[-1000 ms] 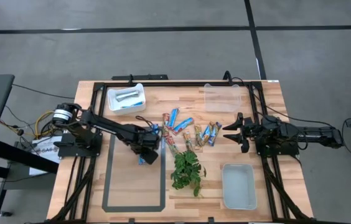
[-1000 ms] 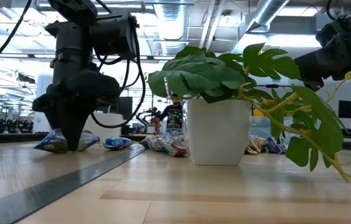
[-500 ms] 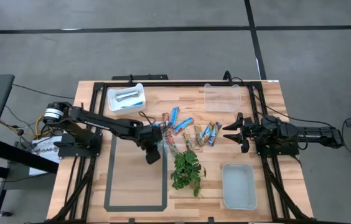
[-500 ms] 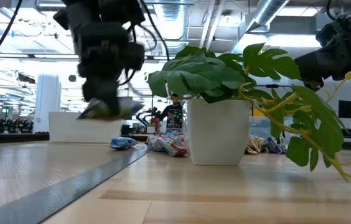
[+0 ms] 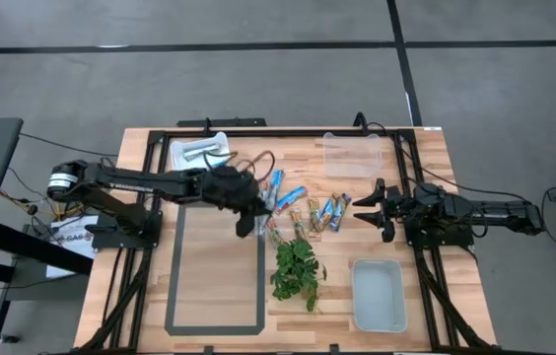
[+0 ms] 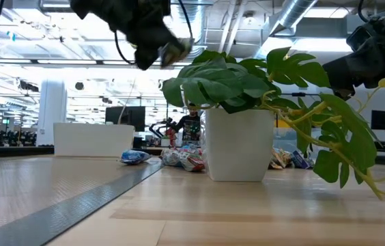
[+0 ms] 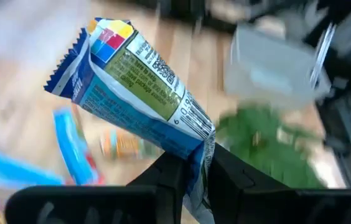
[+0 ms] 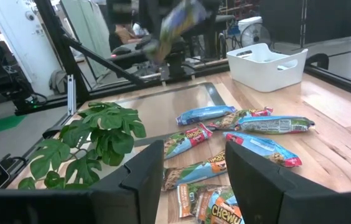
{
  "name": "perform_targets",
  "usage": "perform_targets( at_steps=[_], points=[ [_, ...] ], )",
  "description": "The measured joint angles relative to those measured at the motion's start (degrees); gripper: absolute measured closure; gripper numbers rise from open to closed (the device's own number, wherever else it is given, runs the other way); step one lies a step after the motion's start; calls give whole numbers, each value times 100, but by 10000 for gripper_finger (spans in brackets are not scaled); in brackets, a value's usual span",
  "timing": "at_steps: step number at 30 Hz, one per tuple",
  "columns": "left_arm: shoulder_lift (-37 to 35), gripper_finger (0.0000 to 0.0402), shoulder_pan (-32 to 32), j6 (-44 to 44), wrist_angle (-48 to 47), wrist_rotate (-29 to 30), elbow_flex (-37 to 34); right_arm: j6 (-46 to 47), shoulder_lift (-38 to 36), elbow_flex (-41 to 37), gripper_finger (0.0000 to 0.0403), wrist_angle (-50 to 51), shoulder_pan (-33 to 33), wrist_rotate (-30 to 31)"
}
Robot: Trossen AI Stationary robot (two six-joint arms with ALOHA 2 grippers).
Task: Pick and place Granola Bars by type
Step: Put the blue granola bar into the transparent bin
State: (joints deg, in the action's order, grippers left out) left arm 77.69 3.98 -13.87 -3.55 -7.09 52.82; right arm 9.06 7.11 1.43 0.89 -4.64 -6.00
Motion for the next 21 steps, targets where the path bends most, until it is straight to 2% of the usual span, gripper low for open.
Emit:
perform_targets(
  at_steps=[4, 11, 16, 21],
  points=[
    [-190, 357, 266, 137, 546, 3, 5, 0, 1, 0, 237, 0, 0, 0],
    [-187, 357, 557, 164, 627, -10, 7, 0, 1, 0, 238, 0, -1, 0],
    [-152, 357, 828, 577, 842, -58, 7, 0, 1, 0, 238, 0, 2, 0],
    [213, 357, 1348, 712, 1100, -287, 149, 0, -1, 0, 238, 2, -1, 0]
  ],
)
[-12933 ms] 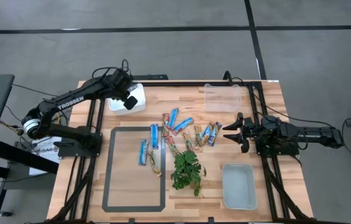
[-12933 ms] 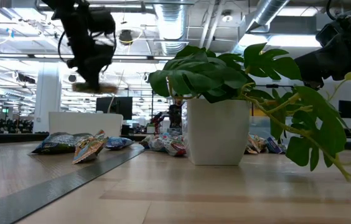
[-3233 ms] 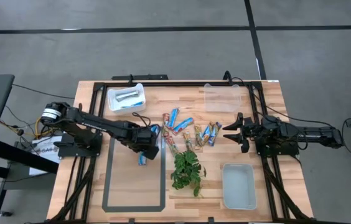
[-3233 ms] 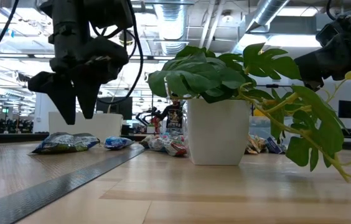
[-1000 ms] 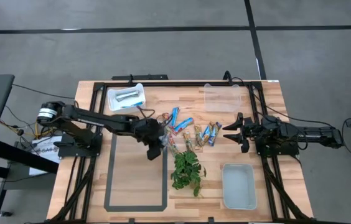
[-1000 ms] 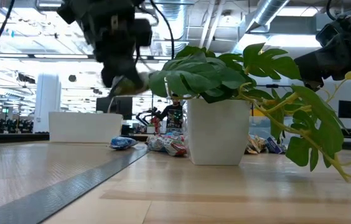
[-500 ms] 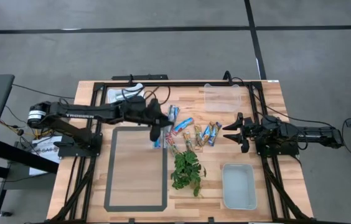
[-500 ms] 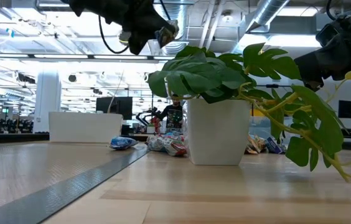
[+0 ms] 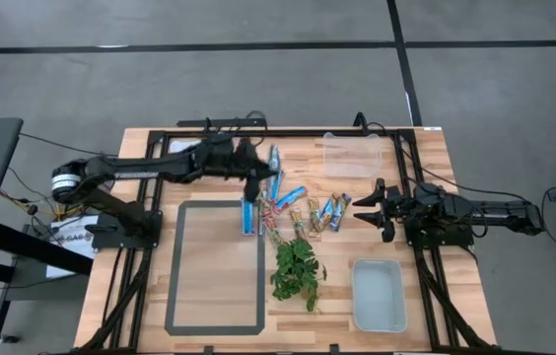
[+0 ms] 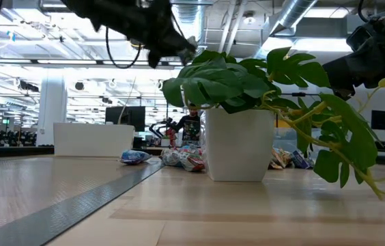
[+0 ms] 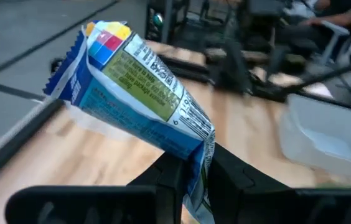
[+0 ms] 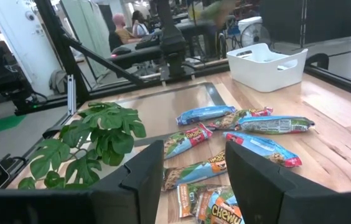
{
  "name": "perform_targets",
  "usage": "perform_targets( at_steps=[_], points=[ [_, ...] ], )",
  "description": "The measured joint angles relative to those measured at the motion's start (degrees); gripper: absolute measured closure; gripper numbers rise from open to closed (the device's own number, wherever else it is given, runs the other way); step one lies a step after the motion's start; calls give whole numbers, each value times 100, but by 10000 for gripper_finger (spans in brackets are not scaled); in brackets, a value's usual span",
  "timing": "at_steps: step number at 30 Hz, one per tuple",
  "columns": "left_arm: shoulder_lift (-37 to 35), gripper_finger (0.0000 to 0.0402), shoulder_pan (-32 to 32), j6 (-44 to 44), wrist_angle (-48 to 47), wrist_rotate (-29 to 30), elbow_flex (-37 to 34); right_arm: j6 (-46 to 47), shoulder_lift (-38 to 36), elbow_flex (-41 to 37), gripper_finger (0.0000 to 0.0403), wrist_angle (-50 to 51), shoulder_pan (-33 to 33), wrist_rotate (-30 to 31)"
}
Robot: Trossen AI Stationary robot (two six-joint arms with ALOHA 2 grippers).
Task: Pick and place Granola Bars by type
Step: Put the blue granola bar into the transparent bin
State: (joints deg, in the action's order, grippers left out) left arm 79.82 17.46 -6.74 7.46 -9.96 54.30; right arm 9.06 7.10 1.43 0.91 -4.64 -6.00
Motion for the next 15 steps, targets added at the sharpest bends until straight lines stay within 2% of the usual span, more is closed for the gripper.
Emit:
perform_targets(
  at_steps=[3, 7, 15],
  points=[
    [418, 357, 360, 28, -61, -224, 474, 0, 2, 0, 237, 2, 1, 4],
    [1159, 357, 755, 410, -158, -297, 1448, 0, 1, 2, 238, 15, 0, 20],
    [3038, 357, 1128, 1542, -1543, -322, 4360, 0, 1, 2, 239, 18, 2, 14]
  ],
)
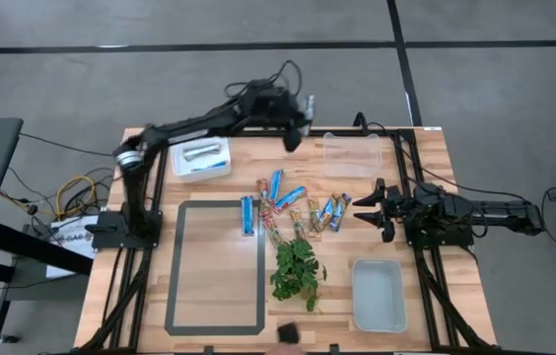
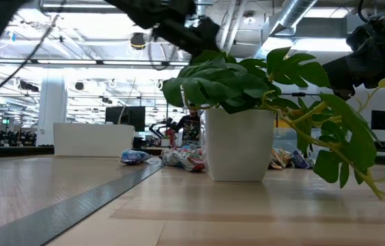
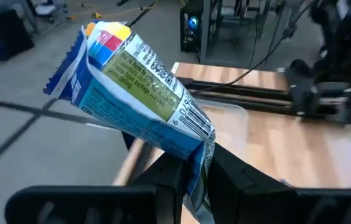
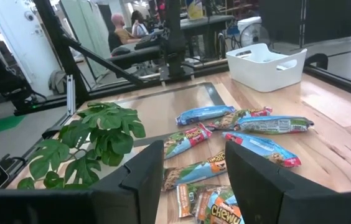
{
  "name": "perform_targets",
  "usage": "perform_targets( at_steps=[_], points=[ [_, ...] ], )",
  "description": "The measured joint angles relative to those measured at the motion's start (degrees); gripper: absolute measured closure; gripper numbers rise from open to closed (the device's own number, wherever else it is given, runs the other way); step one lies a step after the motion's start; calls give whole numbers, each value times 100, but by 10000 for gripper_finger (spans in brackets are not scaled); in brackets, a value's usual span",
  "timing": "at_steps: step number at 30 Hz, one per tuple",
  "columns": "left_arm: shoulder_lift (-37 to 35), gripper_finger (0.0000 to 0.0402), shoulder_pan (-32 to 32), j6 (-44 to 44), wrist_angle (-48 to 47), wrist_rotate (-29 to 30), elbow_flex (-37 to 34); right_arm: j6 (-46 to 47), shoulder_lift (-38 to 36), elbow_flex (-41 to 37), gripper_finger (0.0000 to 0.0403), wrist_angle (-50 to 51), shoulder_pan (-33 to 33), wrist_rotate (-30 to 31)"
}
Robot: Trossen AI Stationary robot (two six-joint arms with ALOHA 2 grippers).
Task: Pick and place Granola Bars by type
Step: Put the blue granola bar into the transparent bin
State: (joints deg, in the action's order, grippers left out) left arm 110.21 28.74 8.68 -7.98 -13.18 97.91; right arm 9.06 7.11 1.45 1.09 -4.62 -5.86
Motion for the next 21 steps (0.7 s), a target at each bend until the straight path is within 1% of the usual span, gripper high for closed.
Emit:
perform_targets(
  at_steps=[5, 9, 11, 15, 18, 21],
  points=[
    [1137, 357, 25, 743, -850, -95, 1718, 0, 0, 0, 237, 5, -1, -4],
    [1826, 357, -48, 1267, -1174, -284, 2653, 0, 0, 0, 237, 6, 0, -3],
    [2083, 357, -129, 1467, -1170, -378, 2946, 0, 0, 0, 238, 8, -2, -3],
    [2437, 357, -263, 1944, -1146, -460, 3253, 0, 0, 0, 238, 8, -1, -3],
    [2599, 357, -358, 2186, -1079, -447, 3293, 0, 0, 0, 239, 9, -2, -4],
    [2716, 357, -416, 2217, -969, -367, 3305, 0, 0, 0, 238, 10, -2, -4]
  ],
)
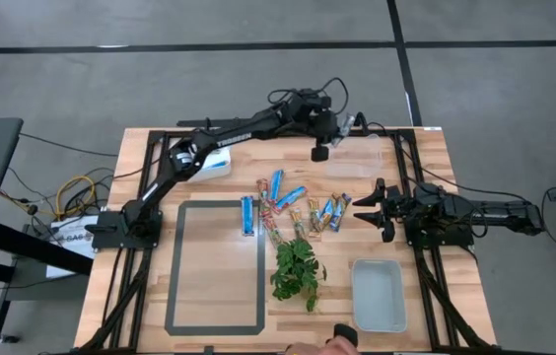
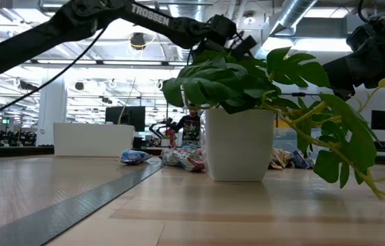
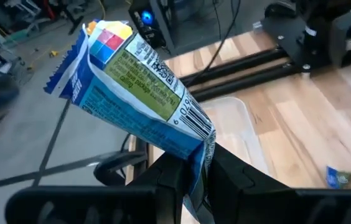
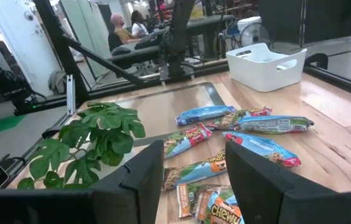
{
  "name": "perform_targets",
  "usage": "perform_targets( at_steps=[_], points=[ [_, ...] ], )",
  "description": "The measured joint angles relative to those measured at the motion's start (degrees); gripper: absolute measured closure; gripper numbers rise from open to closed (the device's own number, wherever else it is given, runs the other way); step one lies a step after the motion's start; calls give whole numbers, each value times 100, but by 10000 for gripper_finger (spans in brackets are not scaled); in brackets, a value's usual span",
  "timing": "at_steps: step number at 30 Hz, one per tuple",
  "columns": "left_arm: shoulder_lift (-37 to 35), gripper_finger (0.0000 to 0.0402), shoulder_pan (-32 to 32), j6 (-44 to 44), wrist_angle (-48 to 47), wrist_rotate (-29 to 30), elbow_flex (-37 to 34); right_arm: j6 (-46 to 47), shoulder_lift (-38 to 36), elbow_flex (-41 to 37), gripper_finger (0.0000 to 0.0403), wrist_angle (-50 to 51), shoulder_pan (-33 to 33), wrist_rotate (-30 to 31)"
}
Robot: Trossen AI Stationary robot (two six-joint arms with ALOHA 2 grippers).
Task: Pick and place Granola Bars by type
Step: Put the blue granola bar into the transparent bin
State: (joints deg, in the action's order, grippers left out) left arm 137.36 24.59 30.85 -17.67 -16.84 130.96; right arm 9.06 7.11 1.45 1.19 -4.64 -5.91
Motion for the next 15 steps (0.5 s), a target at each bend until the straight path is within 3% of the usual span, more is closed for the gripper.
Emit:
perform_targets(
  at_steps=[10, 15],
  points=[
    [337, 357, -64, -92, 370, 459, -7, 0, 0, 0, 238, -2, 0, -5],
    [355, 356, -64, -630, 368, 492, -11, 0, 0, 0, 239, 0, 2, -5]
  ],
)
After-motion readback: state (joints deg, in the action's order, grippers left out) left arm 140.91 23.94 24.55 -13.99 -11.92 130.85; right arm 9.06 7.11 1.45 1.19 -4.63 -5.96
